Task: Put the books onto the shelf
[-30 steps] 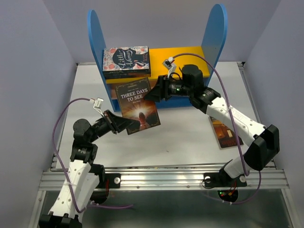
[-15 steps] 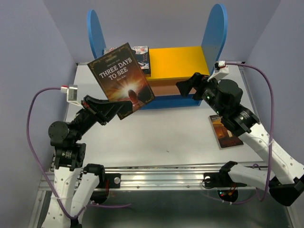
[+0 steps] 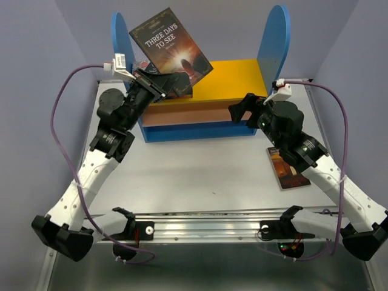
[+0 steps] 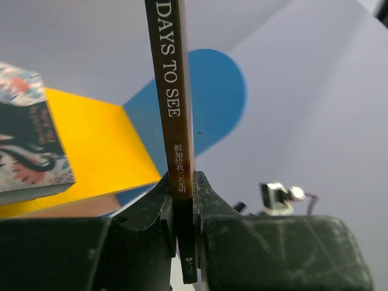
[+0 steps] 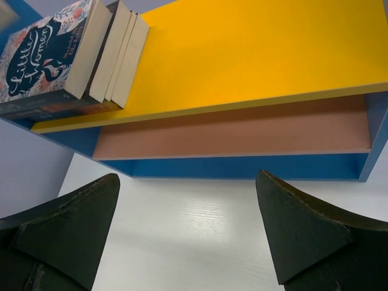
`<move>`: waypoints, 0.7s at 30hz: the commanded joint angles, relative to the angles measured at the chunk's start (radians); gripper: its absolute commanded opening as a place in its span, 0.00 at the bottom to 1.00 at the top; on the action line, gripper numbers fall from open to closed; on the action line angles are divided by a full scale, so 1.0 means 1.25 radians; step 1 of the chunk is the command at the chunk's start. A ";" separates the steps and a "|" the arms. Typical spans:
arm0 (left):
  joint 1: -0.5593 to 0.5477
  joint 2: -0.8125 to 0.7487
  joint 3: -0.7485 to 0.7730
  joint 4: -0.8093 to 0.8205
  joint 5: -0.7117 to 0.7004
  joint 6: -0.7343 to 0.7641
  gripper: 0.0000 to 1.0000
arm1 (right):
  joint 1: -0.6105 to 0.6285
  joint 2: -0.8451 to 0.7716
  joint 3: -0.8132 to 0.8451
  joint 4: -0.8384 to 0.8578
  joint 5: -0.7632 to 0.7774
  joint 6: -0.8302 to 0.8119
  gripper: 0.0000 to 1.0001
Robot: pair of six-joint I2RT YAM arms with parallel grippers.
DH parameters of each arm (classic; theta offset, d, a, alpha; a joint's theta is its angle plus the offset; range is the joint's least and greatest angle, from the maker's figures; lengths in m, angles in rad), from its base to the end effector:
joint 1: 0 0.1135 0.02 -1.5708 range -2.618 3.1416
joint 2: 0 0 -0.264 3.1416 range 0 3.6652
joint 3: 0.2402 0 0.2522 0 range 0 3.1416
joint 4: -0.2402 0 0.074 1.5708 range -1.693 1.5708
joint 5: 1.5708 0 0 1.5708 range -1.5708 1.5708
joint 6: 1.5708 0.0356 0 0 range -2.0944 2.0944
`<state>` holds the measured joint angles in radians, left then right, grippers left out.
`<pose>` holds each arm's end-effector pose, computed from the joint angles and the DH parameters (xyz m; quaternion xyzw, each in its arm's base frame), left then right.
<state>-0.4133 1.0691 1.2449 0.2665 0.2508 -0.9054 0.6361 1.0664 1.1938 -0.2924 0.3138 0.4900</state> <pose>0.1996 -0.0972 0.4933 -0.0267 0.5403 -0.5664 0.6217 0.1949 0.1303 0.4175 0.0457 0.7590 0.2400 0.6036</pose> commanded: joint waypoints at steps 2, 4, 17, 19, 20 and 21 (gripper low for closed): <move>-0.099 0.020 0.049 0.051 -0.375 -0.035 0.00 | 0.000 -0.031 0.002 0.008 0.035 -0.014 1.00; -0.155 0.020 0.023 0.067 -0.542 -0.101 0.00 | 0.000 -0.036 0.000 0.008 0.036 -0.013 1.00; -0.321 0.170 0.099 -0.131 -1.001 -0.411 0.00 | 0.000 -0.059 -0.002 0.003 0.017 -0.010 1.00; -0.321 0.185 0.123 -0.147 -1.013 -0.425 0.00 | 0.000 -0.060 -0.002 0.003 0.019 -0.012 1.00; -0.321 0.191 0.123 -0.148 -1.013 -0.427 0.00 | 0.000 -0.062 -0.002 0.003 0.018 -0.012 1.00; -0.321 0.194 0.123 -0.144 -1.017 -0.421 0.00 | 0.000 -0.062 -0.003 0.003 0.018 -0.012 1.00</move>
<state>-0.8112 1.3315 1.3243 0.0761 -0.8997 -1.3727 0.6361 1.0138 1.1938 -0.3069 0.3286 0.4885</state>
